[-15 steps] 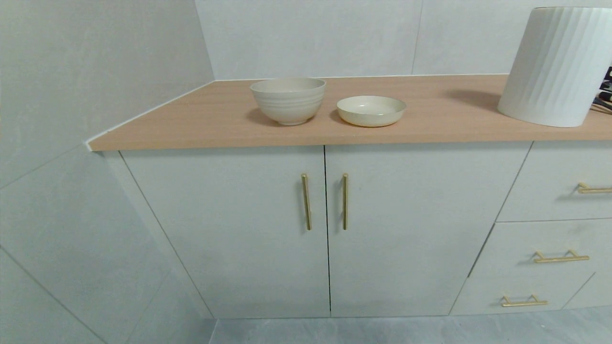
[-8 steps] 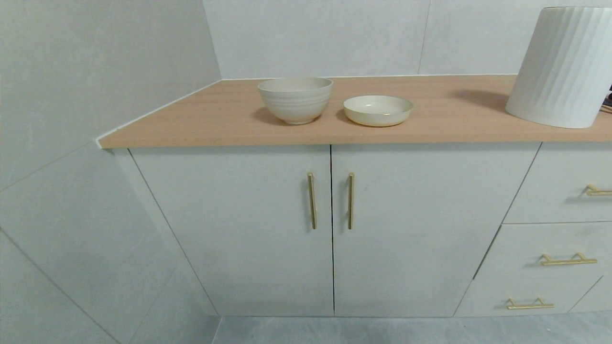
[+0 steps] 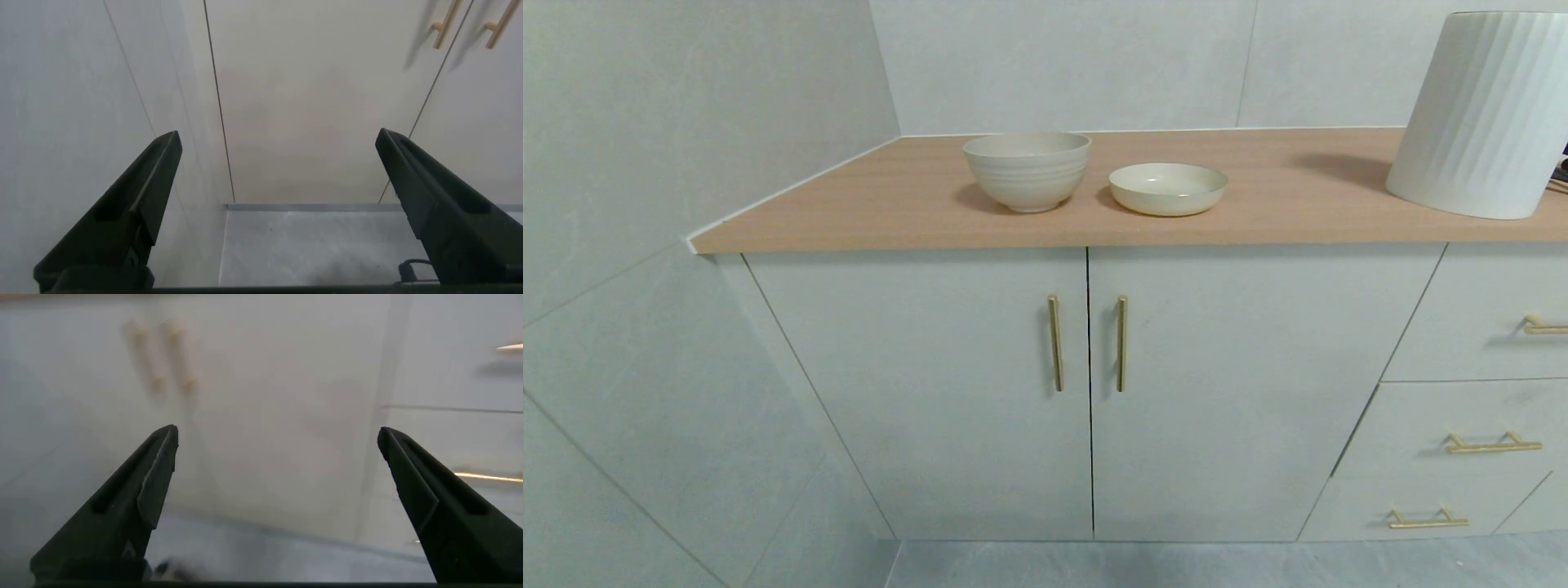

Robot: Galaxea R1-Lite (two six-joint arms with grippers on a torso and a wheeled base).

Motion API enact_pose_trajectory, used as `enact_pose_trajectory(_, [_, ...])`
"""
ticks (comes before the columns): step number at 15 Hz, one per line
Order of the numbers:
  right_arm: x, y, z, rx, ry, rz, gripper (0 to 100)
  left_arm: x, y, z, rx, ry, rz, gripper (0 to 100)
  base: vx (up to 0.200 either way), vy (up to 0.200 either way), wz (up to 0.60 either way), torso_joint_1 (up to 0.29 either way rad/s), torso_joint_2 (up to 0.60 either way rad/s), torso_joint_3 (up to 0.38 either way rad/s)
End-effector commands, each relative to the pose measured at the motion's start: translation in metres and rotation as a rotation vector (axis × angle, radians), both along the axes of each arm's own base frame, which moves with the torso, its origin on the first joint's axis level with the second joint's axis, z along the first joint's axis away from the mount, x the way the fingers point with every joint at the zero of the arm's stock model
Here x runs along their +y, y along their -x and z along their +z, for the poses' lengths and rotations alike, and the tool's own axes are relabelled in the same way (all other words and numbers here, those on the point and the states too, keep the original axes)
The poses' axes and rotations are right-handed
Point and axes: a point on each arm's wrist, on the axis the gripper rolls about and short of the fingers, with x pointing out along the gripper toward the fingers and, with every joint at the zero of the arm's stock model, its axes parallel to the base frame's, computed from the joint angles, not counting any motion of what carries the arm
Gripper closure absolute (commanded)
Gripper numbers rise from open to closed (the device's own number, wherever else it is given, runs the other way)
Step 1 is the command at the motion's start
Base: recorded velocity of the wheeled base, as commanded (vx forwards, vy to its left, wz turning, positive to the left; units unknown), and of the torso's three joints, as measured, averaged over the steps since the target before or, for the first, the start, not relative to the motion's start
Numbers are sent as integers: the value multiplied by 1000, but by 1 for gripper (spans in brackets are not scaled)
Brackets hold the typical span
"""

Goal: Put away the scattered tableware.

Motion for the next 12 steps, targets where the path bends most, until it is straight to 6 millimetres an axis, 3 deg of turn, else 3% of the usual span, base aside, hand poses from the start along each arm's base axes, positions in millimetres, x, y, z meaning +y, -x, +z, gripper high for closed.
enact_pose_trajectory(1, [4,-26,11,164,16,125,0,0,0,0,0,0,0,0,0,0,0,0,0,0])
enact_pose_trajectory(2, [13,-61,14,338,48,258,0,0,0,0,0,-1,0,0,0,0,0,0,0,0])
enact_pose_trajectory(6, [47,-133,24,471,150,399,0,0,0,0,0,-1,0,0,0,0,0,0,0,0])
enact_pose_trajectory(10, [104,-217,18,473,173,503,0,0,0,0,0,-1,0,0,0,0,0,0,0,0])
enact_pose_trajectory(11, [111,-226,16,467,174,511,0,0,0,0,0,-1,0,0,0,0,0,0,0,0])
enact_pose_trajectory(12, [131,-251,13,433,170,535,0,0,0,0,0,-1,0,0,0,0,0,0,0,0])
